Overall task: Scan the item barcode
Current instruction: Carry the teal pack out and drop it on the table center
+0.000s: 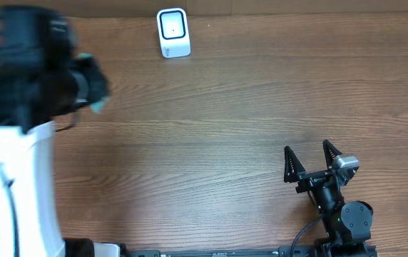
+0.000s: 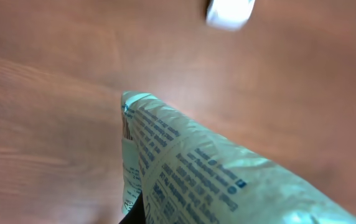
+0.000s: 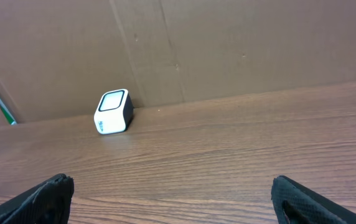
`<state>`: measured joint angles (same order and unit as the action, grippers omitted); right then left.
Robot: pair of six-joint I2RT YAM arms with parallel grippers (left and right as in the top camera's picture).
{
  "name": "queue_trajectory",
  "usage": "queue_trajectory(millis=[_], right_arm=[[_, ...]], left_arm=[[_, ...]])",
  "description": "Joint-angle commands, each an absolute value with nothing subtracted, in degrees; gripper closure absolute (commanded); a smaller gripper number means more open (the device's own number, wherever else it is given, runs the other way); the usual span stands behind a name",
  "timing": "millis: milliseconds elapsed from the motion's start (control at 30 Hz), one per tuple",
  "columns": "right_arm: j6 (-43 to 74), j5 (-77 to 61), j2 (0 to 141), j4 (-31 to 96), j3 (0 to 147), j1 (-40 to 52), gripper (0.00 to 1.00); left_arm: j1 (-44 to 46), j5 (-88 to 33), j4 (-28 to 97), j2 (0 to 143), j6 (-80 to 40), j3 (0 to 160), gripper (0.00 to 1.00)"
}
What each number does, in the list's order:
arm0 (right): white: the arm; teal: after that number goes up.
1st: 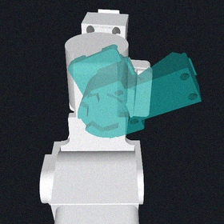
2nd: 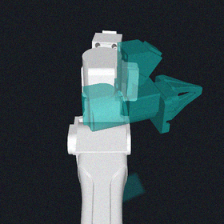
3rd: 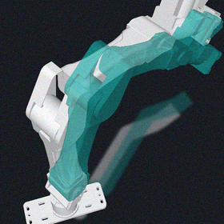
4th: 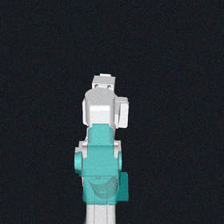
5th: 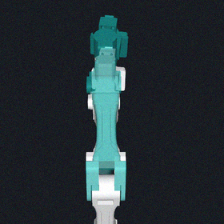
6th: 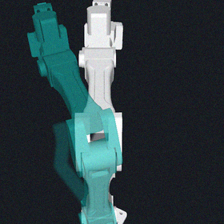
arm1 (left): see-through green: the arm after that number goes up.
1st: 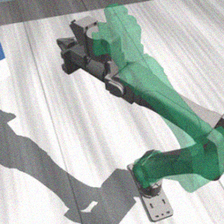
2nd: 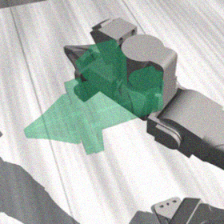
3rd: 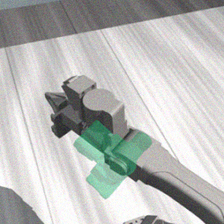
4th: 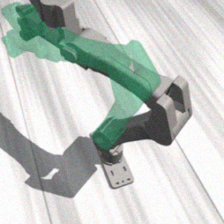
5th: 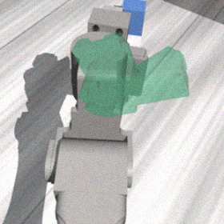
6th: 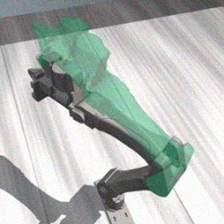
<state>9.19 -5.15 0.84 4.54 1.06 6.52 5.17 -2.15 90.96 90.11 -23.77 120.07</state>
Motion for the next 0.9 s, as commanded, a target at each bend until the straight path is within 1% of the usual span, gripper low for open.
queue_trajectory(millis=[0,133,233,467,533,567,733,767,800,833,867], right_arm=[[9.1,-5.19,0.16,4.34,0.47,6.83,0.0],[9.1,-5.17,0.16,4.34,0.47,6.83,0.0],[9.13,-5.19,0.16,4.34,0.47,6.83,0.0],[9.1,-5.19,0.16,4.36,0.47,6.83,0.0],[9.1,-5.19,0.16,4.36,0.47,6.83,0.0],[9.1,-5.19,0.16,4.36,0.47,6.83,0.0],[9.1,-5.19,0.16,4.34,0.47,6.83,0.0],[9.1,-5.19,0.16,4.34,0.47,6.83,0.0],[9.1,-5.17,0.16,4.36,0.47,6.83,0.0],[9.1,-5.19,0.16,4.34,0.47,6.83,0.0],[9.1,-5.19,0.16,4.36,0.47,6.83,0.0]], left_arm=[[13.23,6.85,89.45,93.41,-28.86,113.49,0.96],[20.16,10.81,85.27,98.8,-33.93,106.54,0.96],[24.49,13.06,82.41,105.23,-36.73,104.51,0.96],[29.32,15.49,78.91,116.07,-39.44,104.51,0.96],[30.74,16.86,77.8,118.43,-39.44,104.51,0.92],[31.38,17.41,77.21,119.35,-39.44,104.51,0.89],[32.69,17.3,74.67,122.21,-39.44,104.51,0.83],[32.69,16.93,74.32,122.34,-39.44,104.51,0.81],[32.69,16.62,74.0,122.52,-39.44,104.51,0.71],[32.69,16.47,73.76,122.52,-39.44,104.51,0.53],[32.67,16.34,73.54,122.52,-39.44,104.51,0.43]])
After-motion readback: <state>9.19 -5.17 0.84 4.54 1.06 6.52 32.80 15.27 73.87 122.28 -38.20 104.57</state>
